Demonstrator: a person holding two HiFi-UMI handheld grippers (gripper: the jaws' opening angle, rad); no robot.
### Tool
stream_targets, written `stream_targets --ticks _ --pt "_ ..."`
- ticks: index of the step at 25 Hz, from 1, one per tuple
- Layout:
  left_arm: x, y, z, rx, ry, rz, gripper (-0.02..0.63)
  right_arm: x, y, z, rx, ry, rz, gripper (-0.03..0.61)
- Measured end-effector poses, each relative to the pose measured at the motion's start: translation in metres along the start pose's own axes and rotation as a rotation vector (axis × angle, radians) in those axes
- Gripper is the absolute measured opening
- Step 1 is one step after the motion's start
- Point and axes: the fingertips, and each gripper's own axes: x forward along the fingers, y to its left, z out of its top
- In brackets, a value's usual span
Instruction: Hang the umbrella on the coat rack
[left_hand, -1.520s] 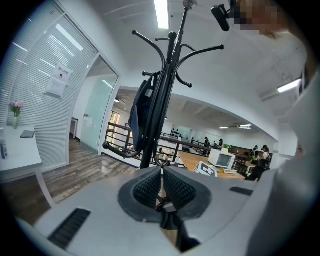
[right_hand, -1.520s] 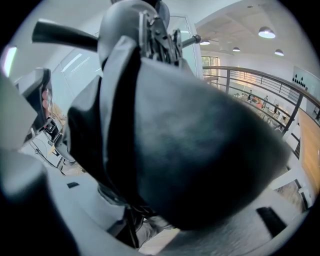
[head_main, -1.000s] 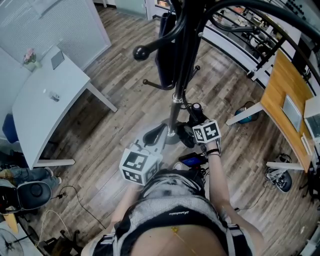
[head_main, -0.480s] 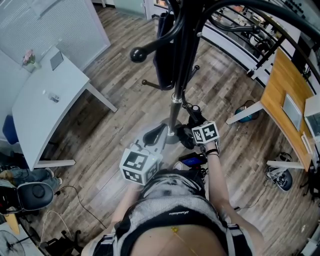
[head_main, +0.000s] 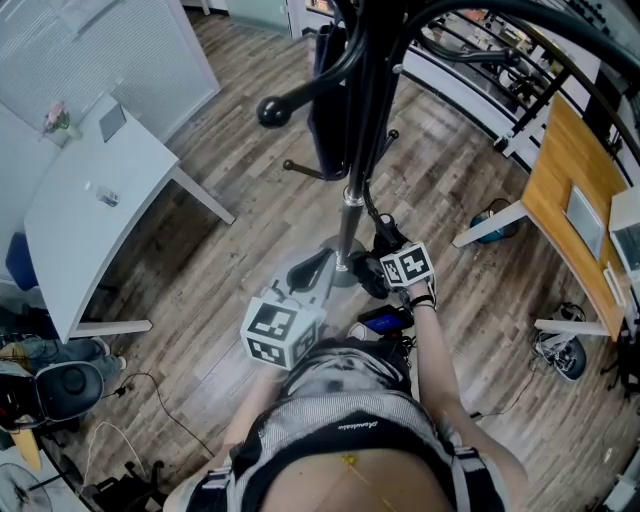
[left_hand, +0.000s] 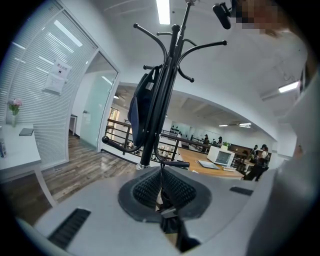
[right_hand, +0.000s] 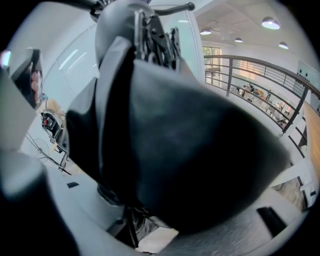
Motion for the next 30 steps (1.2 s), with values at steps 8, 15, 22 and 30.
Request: stream_targets --ticks 8,15,22,30 --pt "0.000 0.001 -0.003 -0.004 0.009 -0.001 0.015 0.009 0.004 0.003 -0.028 -0.015 0.028 0.273" --pt "0.002 0.004 -0.008 -0.006 0.021 -0.003 0.015 0.013 0.005 0.003 -0.051 -0.040 0.044 0.275" --pt "0.005 -0.001 -0.010 -0.001 0.036 -0.021 0.015 0.016 0.009 0.001 -0.076 -0.056 0.052 0.291" --pt "0.009 -0.007 -0.016 0.003 0.052 -0.042 0.015 0.004 0.009 0.004 -0.076 -0.074 0.032 0.282"
